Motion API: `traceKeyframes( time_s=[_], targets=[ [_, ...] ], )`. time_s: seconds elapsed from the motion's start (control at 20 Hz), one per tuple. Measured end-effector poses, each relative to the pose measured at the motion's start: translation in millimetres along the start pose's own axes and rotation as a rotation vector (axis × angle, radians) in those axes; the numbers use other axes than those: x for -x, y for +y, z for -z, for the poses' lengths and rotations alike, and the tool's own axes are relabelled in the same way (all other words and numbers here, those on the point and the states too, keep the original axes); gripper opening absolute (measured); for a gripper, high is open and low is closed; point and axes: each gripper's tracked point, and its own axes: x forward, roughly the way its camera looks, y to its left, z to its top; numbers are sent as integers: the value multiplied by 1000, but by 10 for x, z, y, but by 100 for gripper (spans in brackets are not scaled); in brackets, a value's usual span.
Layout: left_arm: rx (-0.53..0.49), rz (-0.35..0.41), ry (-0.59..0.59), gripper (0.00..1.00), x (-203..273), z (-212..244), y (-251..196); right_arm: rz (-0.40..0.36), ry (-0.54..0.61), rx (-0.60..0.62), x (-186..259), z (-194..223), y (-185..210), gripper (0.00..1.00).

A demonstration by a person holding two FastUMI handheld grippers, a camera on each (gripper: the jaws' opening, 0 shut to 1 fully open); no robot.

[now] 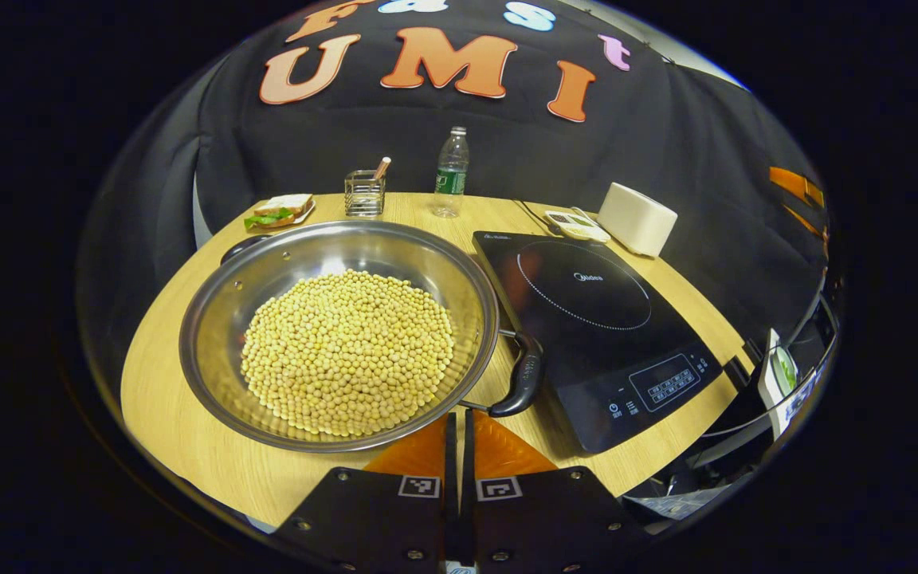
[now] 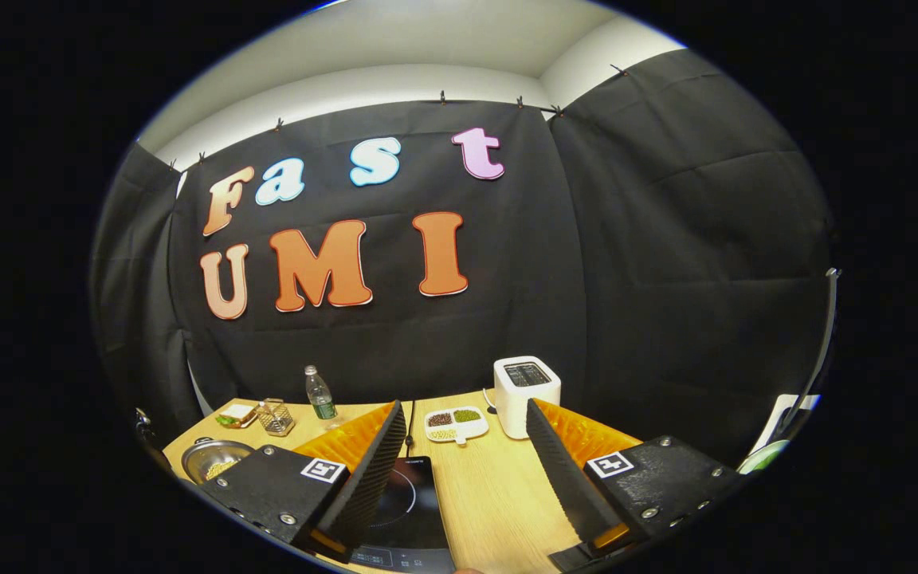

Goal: First push the handle of the pot to place it horizontally, then grasp the pot with both hands and set it on the induction cooktop.

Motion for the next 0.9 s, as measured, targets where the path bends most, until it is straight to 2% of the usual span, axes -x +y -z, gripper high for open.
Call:
traceKeyframes(
  time_s=[0.5,0.75,0.9],
  targets=[
    [56,45,-2,2,-288,-154,-185,27,28,1,-128,113,-117,95],
    [95,30,-16,2,-497,-304,-245,36,58,-7,-200,241,-165,95],
    [152,14,-32,1,-606,-404,-248,45,69,-11,-253,289,-205,95]
  ],
)
